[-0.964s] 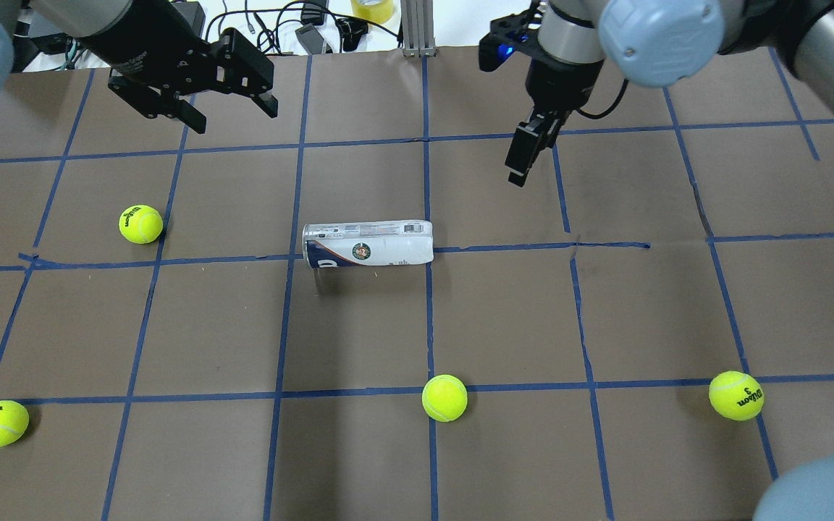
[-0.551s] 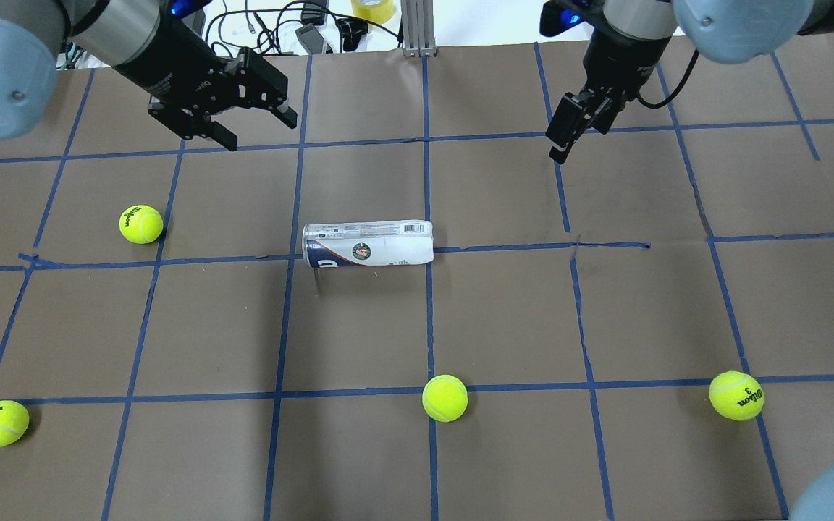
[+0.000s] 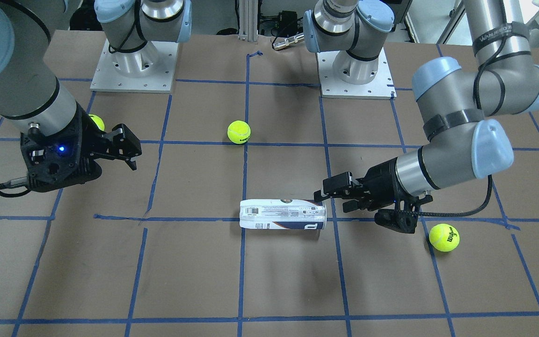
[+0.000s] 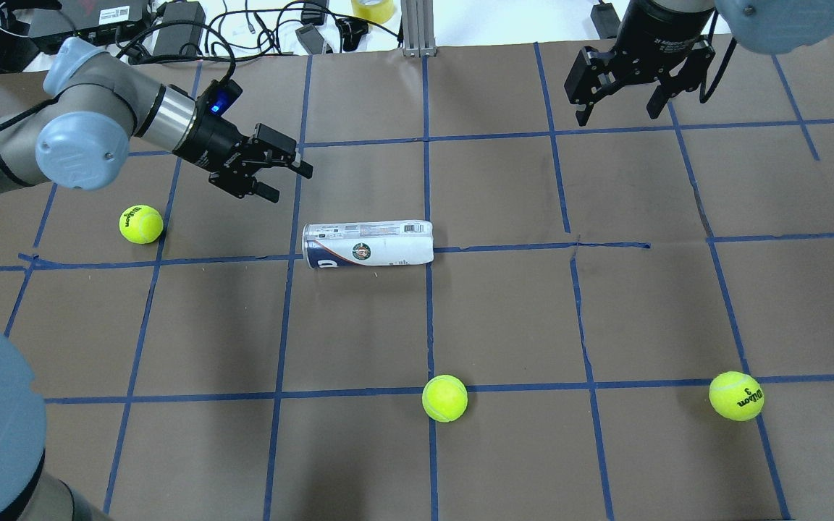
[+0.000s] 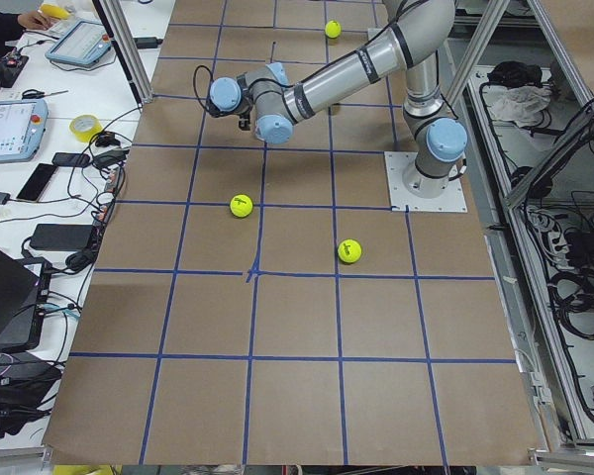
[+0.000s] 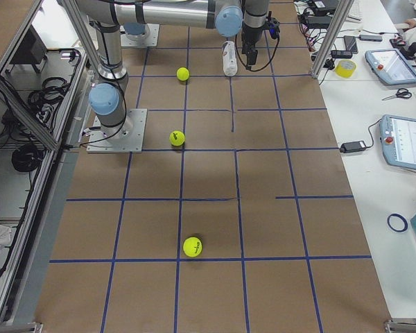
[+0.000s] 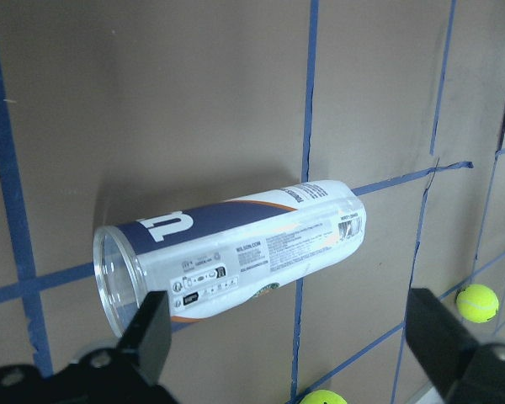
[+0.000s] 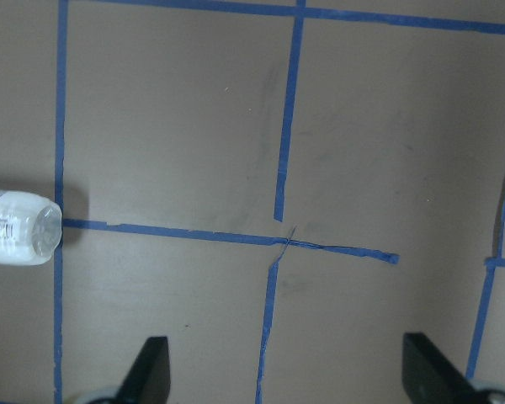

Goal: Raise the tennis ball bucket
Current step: 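Move the left gripper to the open end of the lying tube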

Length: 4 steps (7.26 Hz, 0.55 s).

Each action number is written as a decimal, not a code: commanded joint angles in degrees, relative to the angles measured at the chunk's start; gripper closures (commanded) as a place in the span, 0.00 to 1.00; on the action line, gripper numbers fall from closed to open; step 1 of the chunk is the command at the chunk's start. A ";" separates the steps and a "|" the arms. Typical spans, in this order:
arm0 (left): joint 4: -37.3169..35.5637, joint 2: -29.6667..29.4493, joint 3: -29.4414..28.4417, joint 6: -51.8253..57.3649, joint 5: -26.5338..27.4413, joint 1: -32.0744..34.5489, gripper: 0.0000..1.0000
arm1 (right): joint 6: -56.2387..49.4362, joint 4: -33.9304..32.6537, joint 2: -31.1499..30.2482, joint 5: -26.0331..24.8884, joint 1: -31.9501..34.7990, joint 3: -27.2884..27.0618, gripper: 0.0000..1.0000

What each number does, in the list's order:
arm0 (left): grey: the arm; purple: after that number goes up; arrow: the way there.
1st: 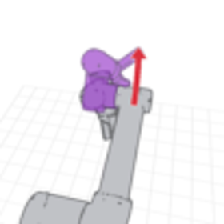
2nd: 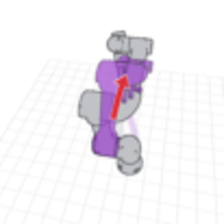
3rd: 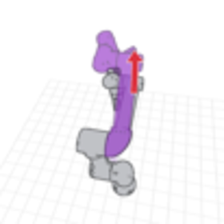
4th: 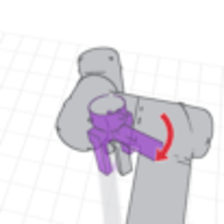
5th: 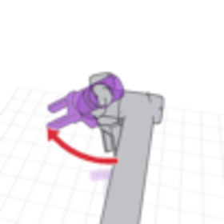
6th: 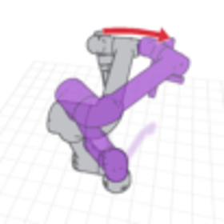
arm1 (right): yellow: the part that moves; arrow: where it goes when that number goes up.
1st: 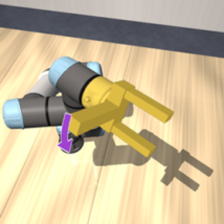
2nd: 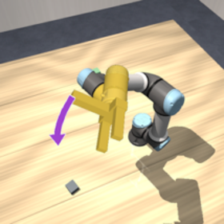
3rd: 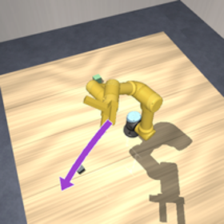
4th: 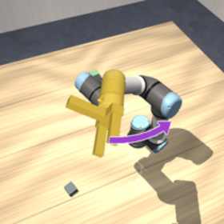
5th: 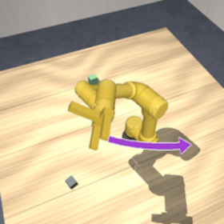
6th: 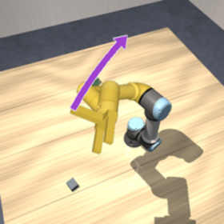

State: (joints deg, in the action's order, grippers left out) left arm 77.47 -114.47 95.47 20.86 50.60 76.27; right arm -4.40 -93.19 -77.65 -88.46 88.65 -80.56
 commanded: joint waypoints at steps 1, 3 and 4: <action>0.49 -3.81 -0.28 5.51 -0.41 -3.40 0.00 | 9.99 -0.68 -1.62 -3.29 1.34 -0.65 0.03; 2.41 -6.71 0.77 7.69 -0.50 -3.32 0.00 | 11.60 -0.50 -5.48 -2.77 2.23 -2.05 0.00; 9.04 -7.77 0.86 9.45 -0.68 -3.32 0.00 | 11.78 -0.76 -6.89 -2.59 2.23 -3.80 0.00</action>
State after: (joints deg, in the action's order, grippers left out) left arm 81.00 -120.75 96.03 28.30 50.08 72.99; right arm 6.63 -93.77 -82.49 -91.30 90.70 -82.65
